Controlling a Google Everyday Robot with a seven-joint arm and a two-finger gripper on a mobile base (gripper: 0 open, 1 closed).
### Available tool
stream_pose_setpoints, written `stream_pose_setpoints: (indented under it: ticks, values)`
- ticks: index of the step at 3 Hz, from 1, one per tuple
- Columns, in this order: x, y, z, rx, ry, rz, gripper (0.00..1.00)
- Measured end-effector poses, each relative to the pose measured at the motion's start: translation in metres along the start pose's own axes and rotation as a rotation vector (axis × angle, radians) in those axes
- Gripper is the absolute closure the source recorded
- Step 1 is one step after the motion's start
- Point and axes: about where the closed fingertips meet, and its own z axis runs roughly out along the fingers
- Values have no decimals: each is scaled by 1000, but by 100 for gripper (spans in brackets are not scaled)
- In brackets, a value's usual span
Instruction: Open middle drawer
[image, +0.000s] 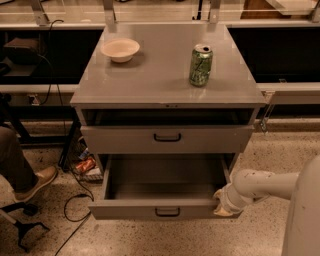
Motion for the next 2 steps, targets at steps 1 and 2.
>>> stream_pose_setpoints:
  ticks: [1, 2]
  values:
    - [2, 11, -14, 22, 14, 21, 94]
    - [2, 11, -14, 22, 14, 21, 100]
